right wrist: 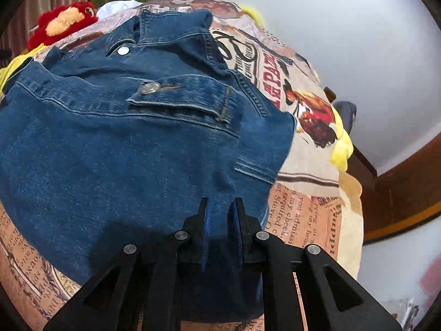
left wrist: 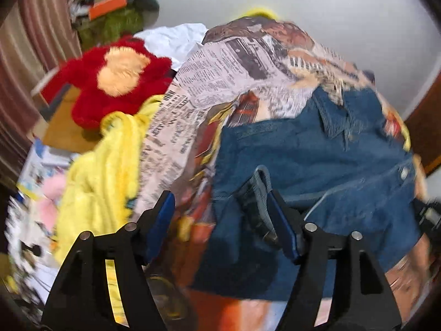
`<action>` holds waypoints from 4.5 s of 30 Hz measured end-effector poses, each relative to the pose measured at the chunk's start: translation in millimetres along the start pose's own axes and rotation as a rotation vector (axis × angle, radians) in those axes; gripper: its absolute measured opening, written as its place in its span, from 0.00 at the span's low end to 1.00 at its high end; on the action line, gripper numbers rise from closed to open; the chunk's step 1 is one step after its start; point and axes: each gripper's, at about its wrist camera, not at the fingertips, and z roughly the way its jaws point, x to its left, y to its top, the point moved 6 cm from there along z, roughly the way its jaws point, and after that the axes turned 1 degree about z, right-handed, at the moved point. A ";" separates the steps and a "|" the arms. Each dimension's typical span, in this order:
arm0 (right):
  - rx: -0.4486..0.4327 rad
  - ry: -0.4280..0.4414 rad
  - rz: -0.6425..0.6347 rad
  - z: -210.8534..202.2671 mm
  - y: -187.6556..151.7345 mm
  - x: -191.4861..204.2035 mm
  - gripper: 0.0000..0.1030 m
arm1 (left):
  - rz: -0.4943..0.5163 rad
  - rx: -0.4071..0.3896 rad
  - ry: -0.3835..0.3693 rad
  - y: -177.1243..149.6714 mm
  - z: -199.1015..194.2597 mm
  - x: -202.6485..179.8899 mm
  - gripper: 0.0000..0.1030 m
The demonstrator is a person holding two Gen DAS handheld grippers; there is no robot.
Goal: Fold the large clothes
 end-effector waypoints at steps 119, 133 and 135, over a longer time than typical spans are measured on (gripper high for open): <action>-0.284 0.315 0.272 -77.9 149.7 3.0 0.73 | 0.117 -0.224 -0.089 79.5 -11.5 -57.3 0.43; -0.108 0.405 0.187 -16.4 126.4 102.0 0.73 | 0.251 -0.084 -0.229 19.8 27.4 -143.9 0.48; -0.048 0.412 0.195 4.8 117.7 102.3 0.73 | 0.250 -0.035 -0.237 7.0 45.8 -147.4 0.48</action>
